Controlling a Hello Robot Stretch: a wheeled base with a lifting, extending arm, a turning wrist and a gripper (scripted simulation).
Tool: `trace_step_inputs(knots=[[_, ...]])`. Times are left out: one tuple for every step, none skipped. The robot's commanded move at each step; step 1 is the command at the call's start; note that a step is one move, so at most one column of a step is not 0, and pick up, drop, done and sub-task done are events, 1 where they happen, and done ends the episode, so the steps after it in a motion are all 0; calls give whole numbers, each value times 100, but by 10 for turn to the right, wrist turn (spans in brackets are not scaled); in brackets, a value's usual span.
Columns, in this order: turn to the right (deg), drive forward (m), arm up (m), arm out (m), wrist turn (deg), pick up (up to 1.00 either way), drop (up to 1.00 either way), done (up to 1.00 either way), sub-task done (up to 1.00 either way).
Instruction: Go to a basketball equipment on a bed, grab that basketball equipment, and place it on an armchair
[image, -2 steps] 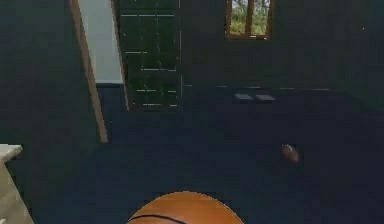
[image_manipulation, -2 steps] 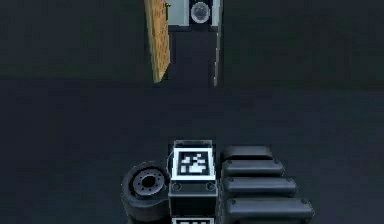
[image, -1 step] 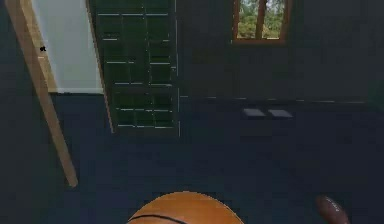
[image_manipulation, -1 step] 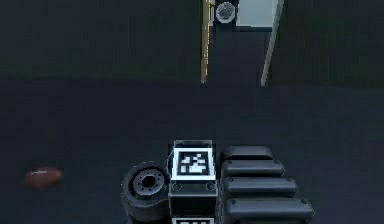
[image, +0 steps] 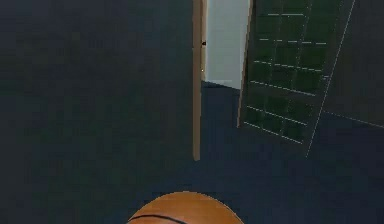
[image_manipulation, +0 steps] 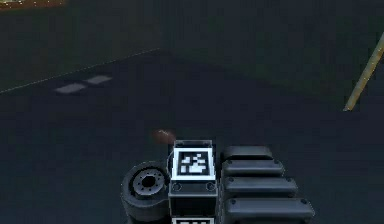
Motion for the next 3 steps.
trace_step_inputs(knots=[[0,10,0,0,0,0,0,0,0],[90,0,0,0,0,0,0,0,0],[0,100,0,0,0,0,0,0,0]])
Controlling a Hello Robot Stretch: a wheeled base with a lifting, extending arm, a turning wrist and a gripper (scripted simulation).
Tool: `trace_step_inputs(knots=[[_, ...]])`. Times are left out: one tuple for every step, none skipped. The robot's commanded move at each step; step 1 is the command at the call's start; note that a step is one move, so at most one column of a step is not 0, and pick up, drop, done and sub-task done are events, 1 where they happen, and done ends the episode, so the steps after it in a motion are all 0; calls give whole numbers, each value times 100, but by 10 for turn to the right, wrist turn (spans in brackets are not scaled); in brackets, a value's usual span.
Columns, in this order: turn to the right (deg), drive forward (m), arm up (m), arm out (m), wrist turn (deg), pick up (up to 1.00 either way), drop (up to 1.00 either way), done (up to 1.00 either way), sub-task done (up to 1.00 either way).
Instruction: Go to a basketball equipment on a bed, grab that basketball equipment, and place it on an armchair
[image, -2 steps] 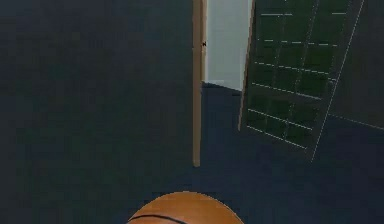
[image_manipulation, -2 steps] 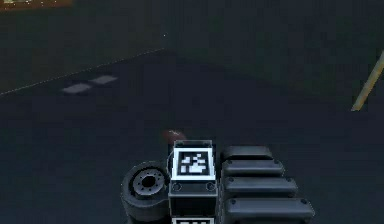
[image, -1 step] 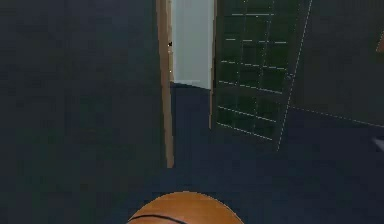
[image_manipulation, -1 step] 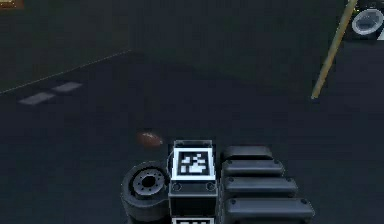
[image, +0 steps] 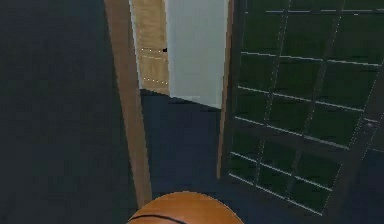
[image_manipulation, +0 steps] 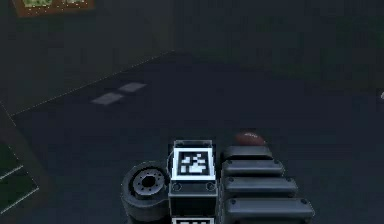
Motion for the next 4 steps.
trace_step_inputs(knots=[[60,0,0,0,0,0,0,0,0],[0,50,0,0,0,0,0,0,0],[-120,0,0,0,0,0,0,0,0],[0,40,0,0,0,0,0,0,0]])
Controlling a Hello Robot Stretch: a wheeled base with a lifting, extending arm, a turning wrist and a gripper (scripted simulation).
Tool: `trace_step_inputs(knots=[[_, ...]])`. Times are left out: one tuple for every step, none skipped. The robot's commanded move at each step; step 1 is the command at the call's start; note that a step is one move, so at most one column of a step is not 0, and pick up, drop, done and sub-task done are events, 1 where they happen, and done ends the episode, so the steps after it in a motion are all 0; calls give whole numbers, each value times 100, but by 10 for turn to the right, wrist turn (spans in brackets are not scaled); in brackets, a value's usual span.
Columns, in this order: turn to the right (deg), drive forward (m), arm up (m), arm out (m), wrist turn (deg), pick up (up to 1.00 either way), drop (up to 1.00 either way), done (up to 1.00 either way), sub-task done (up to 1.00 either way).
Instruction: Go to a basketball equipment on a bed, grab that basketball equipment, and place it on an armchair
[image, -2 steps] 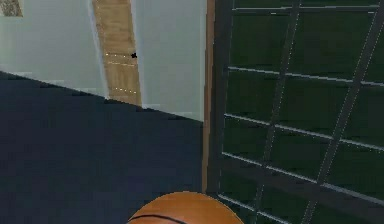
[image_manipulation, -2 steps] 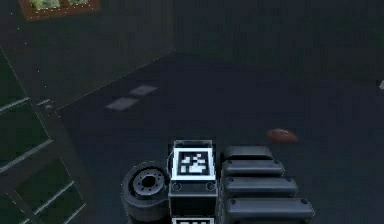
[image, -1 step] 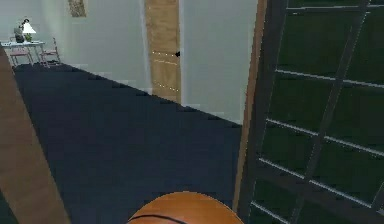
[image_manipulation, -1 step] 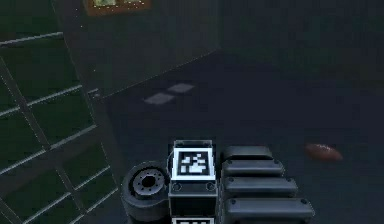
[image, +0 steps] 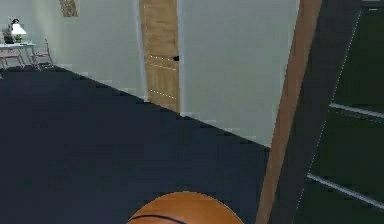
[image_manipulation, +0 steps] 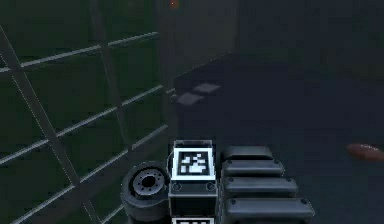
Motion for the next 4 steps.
trace_step_inputs(knots=[[-450,0,0,0,0,0,0,0,0],[-90,0,0,0,0,0,0,0,0],[0,55,0,0,0,0,0,0,0],[-450,0,0,0,0,0,0,0,0]])
